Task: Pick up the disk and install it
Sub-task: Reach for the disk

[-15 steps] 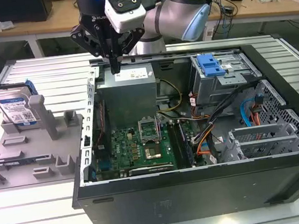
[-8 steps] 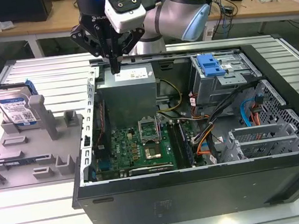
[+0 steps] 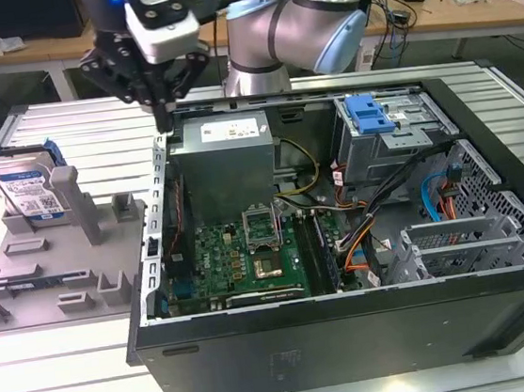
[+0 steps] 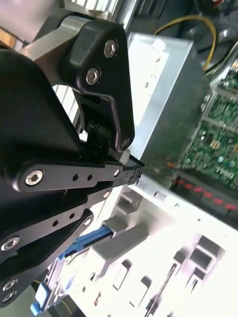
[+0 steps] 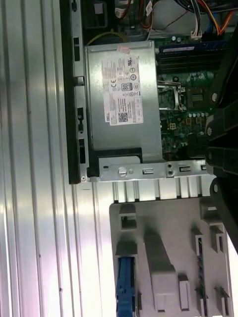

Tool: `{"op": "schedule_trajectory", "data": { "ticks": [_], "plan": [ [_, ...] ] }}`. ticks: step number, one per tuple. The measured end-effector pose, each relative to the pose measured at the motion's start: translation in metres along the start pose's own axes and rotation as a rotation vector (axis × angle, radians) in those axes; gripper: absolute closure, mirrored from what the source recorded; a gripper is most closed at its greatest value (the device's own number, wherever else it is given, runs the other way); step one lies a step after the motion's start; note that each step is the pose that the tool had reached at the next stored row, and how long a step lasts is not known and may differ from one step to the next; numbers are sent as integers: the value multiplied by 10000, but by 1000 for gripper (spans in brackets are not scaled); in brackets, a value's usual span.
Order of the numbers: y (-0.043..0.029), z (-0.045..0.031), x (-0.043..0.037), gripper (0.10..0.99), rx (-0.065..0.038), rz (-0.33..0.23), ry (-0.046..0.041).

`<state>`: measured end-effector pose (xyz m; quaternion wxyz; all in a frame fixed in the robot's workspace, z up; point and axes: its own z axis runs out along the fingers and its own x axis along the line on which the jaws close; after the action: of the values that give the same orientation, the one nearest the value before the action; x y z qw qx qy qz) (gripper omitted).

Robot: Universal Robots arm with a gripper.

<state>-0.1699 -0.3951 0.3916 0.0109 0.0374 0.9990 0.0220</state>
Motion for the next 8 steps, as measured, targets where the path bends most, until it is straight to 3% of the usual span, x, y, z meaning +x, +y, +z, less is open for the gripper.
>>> {"op": "schedule_trajectory", "data": {
  "ticks": [8],
  "plan": [
    [39,17,341,980,1,1,16]
  ]
}}
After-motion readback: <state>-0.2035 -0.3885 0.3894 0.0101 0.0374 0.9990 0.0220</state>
